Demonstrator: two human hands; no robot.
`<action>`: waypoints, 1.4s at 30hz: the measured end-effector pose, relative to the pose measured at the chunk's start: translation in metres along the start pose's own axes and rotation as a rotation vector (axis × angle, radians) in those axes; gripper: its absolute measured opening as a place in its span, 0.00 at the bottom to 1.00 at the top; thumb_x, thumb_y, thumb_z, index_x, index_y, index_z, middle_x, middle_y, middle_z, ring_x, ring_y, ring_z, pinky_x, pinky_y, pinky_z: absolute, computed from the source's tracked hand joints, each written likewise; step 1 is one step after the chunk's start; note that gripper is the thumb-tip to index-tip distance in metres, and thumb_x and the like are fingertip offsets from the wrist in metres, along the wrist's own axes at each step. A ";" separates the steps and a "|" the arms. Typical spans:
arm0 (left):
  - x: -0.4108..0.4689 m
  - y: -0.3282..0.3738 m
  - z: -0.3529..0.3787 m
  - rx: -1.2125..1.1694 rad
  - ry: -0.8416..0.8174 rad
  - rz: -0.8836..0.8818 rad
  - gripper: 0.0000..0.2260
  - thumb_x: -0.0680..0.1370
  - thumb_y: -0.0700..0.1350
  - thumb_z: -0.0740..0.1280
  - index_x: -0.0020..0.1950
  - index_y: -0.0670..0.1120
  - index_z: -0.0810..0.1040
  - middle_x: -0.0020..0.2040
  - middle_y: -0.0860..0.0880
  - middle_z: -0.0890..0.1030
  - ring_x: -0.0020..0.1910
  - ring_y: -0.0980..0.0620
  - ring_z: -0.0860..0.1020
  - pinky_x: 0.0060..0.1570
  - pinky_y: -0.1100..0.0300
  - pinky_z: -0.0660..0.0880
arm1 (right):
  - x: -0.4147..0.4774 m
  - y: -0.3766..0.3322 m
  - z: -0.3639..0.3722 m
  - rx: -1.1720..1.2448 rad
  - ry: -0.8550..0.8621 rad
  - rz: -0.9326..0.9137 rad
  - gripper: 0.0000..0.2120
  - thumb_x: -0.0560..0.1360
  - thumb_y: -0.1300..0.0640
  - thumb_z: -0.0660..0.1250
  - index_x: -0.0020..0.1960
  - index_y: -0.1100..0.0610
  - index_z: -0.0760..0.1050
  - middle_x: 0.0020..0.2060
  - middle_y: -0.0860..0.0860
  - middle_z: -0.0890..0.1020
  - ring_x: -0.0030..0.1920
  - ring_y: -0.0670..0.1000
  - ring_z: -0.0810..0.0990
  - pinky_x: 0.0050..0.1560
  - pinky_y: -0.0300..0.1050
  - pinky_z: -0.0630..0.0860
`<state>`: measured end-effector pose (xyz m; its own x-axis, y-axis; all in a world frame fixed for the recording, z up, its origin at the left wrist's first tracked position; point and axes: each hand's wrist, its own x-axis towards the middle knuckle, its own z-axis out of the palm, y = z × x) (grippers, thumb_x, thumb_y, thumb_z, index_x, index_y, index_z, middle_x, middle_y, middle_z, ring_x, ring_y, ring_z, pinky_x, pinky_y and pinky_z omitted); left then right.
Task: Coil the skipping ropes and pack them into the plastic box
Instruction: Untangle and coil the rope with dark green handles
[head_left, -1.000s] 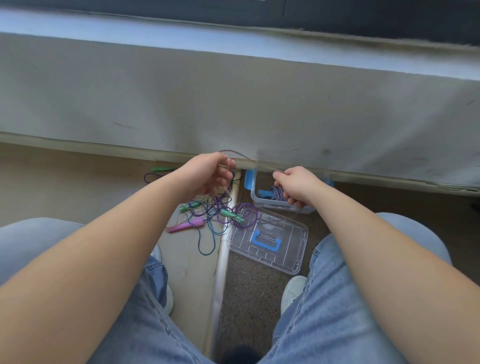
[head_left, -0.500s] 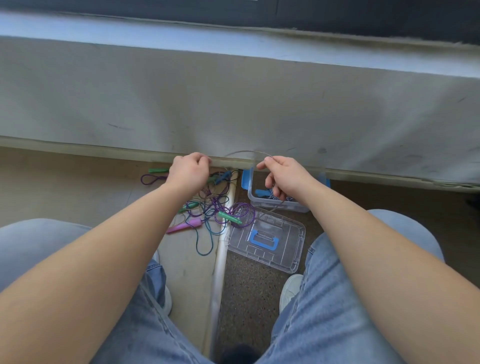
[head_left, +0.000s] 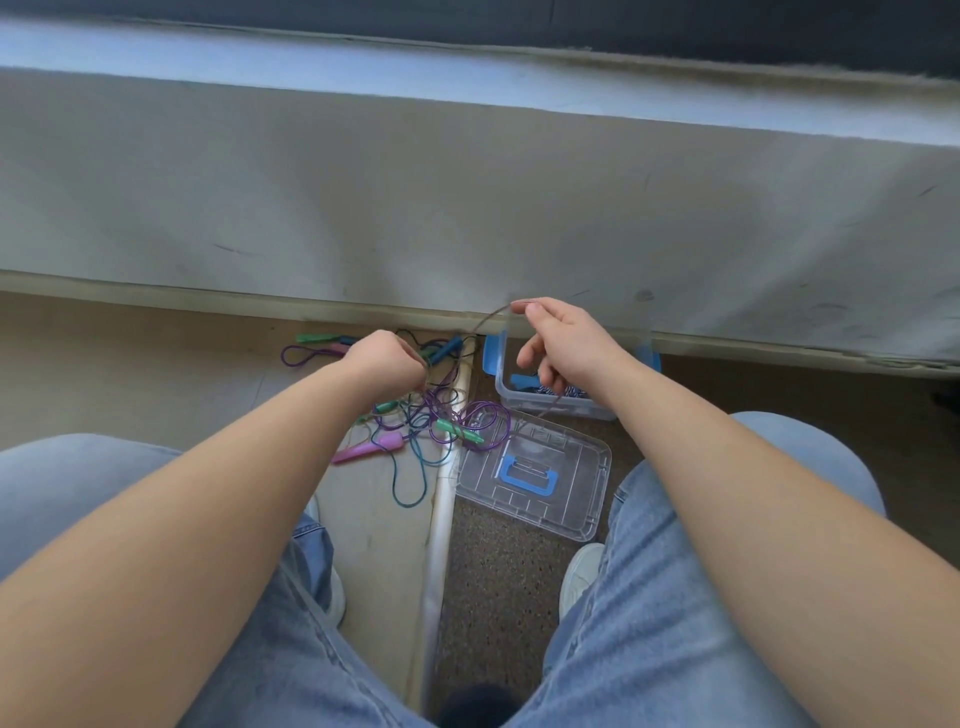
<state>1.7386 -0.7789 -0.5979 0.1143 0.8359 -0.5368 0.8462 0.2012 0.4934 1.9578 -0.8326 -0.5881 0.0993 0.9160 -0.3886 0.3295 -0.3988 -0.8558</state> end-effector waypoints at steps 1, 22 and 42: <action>0.000 0.002 -0.001 -0.010 -0.032 -0.008 0.08 0.75 0.43 0.68 0.50 0.47 0.85 0.43 0.48 0.86 0.32 0.50 0.71 0.32 0.61 0.69 | 0.000 0.000 0.001 -0.007 -0.012 0.010 0.15 0.86 0.49 0.50 0.65 0.46 0.73 0.36 0.52 0.81 0.28 0.49 0.74 0.29 0.43 0.72; -0.022 0.040 0.011 -0.796 -0.387 0.116 0.14 0.85 0.43 0.57 0.68 0.48 0.76 0.48 0.46 0.84 0.43 0.46 0.81 0.58 0.36 0.76 | -0.007 -0.006 0.034 -0.059 -0.275 -0.085 0.02 0.79 0.56 0.68 0.49 0.50 0.79 0.35 0.43 0.83 0.33 0.42 0.79 0.27 0.34 0.70; -0.011 -0.001 0.001 0.318 -0.095 0.340 0.18 0.82 0.58 0.56 0.47 0.50 0.81 0.36 0.50 0.80 0.34 0.50 0.76 0.37 0.55 0.73 | 0.019 -0.015 0.008 0.594 0.285 0.151 0.11 0.86 0.53 0.53 0.50 0.54 0.72 0.28 0.49 0.68 0.27 0.48 0.68 0.32 0.43 0.73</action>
<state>1.7370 -0.7888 -0.5933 0.4472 0.7736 -0.4489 0.8682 -0.2546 0.4260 1.9477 -0.8092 -0.5857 0.3742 0.7913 -0.4836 -0.2717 -0.4051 -0.8730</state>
